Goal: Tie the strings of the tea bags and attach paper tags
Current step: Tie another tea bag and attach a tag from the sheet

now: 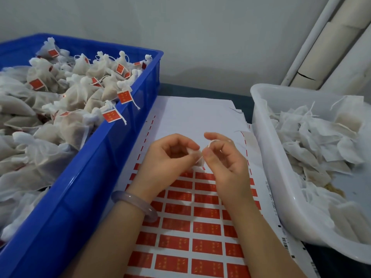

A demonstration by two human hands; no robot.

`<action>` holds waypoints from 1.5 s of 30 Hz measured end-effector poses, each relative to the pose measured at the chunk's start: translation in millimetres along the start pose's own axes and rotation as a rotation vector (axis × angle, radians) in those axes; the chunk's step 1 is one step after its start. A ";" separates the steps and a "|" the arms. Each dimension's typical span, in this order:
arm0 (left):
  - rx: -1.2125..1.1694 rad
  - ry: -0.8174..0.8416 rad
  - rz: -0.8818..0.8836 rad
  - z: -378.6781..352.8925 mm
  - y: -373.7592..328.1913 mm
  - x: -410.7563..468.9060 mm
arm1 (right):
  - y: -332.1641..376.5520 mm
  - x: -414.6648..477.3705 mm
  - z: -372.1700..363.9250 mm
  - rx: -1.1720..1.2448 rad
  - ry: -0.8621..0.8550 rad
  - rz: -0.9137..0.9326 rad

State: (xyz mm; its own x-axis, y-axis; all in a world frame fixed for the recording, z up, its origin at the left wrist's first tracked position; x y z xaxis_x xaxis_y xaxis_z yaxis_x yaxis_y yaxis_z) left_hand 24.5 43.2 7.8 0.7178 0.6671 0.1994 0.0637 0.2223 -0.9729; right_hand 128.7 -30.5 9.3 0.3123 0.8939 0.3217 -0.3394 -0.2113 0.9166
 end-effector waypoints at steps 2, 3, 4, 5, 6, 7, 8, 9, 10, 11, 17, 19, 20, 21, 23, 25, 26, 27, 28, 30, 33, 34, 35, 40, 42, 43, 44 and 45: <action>-0.002 0.094 -0.019 -7.5 -2.5 -0.1 | -0.3 1.7 -6.2 0.008 0.141 -0.002; -0.012 0.123 -0.032 -8.9 -3.6 -0.5 | 0.1 1.4 -9.7 0.063 0.217 0.003; -0.016 0.142 -0.041 -9.1 -4.2 -0.8 | 1.3 1.2 -11.3 0.100 0.271 0.010; 0.000 0.149 -0.046 -8.5 -4.6 -0.6 | 2.4 1.4 -11.0 0.097 0.298 0.017; 0.031 0.142 -0.050 -7.1 -5.1 -0.6 | 2.9 1.8 -9.9 0.073 0.306 0.018; 0.067 0.125 -0.059 -5.4 -5.9 -0.6 | 2.5 2.5 -8.4 0.046 0.302 0.013; 0.109 0.106 -0.071 -4.5 -7.1 -0.7 | 1.8 3.6 -6.7 0.028 0.290 0.006; 0.161 0.090 -0.089 -4.5 -8.2 -1.1 | -0.1 4.7 -4.5 0.012 0.274 -0.006; 0.221 0.077 -0.108 -5.4 -9.2 -1.8 | -3.1 5.2 -2.3 -0.005 0.256 -0.027; 0.283 0.065 -0.124 -6.2 -9.6 -2.1 | -6.0 5.3 -0.6 -0.023 0.237 -0.052; 0.584 0.018 -0.071 -5.2 -8.1 -3.4 | -10.3 2.2 -1.2 -0.111 0.112 -0.048; 0.666 0.017 -0.064 -6.5 -10.7 -3.5 | -10.0 0.5 -1.3 -0.149 0.065 -0.023; 0.702 0.024 -0.061 -7.8 -12.3 -1.4 | -9.3 -0.4 -0.9 -0.165 0.041 -0.007; 0.733 0.051 -0.048 -10.4 -10.7 1.2 | -8.3 -0.8 -0.5 -0.175 0.019 0.010; 0.754 0.112 0.021 -14.5 -3.7 6.3 | -6.2 -1.1 0.1 -0.157 -0.011 0.044; 0.798 0.041 0.015 -10.5 -1.8 4.5 | -5.6 -1.1 -1.9 -0.129 -0.008 0.060; 0.826 -0.032 -0.021 -7.4 -6.4 0.4 | -5.7 -1.1 -3.7 -0.123 0.004 0.059; 0.827 -0.066 -0.032 -6.6 -7.6 -3.3 | -6.1 -1.2 -5.1 -0.115 0.011 0.055; 0.779 -0.054 -0.008 -7.2 -4.1 -4.8 | -6.3 -1.6 -5.8 -0.107 0.013 0.053; 0.487 -0.024 0.079 -9.2 5.3 -4.6 | -5.9 -1.5 -6.0 -0.104 0.007 0.045; 0.026 -0.135 0.251 -2.8 18.5 -5.8 | -2.7 -1.3 -7.8 -0.096 0.024 0.059; -0.079 -0.168 0.293 -1.8 23.3 -7.1 | -0.7 -1.7 -10.6 -0.092 0.042 0.069; -0.169 -0.178 0.320 -2.2 26.8 -7.7 | 1.7 -2.4 -13.7 -0.087 0.060 0.081; -0.351 -0.110 0.251 -7.4 24.1 -8.5 | 13.6 -6.8 -16.9 0.001 0.059 0.144; -0.346 -0.091 0.199 -8.5 20.8 -7.5 | 16.7 -7.6 -13.6 0.022 0.039 0.165; -0.341 -0.084 0.180 -9.0 19.3 -7.0 | 17.3 -7.5 -11.8 0.027 0.027 0.169; -0.338 -0.082 0.165 -9.0 17.6 -6.6 | 16.9 -7.2 -10.2 0.030 0.016 0.166; -0.321 -0.084 0.152 -8.0 16.4 -6.3 | 15.8 -6.5 -8.8 0.031 0.006 0.158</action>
State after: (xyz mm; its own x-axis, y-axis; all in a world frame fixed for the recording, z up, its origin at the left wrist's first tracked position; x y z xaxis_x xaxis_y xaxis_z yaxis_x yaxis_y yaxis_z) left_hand 26.6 37.0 -10.4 0.6770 0.7346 0.0455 0.1849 -0.1099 -0.9766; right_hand 113.6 -36.2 19.7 0.2522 0.8507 0.4613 -0.3562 -0.3616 0.8616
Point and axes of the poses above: each hand's wrist, its own x-axis towards the middle knuckle, its own z-axis out of the back of the hand, y = z × x, the point moved 8 cm from there along x, towards the middle knuckle, and after that the axes turned 11 degrees about y, right-handed, at the moved point
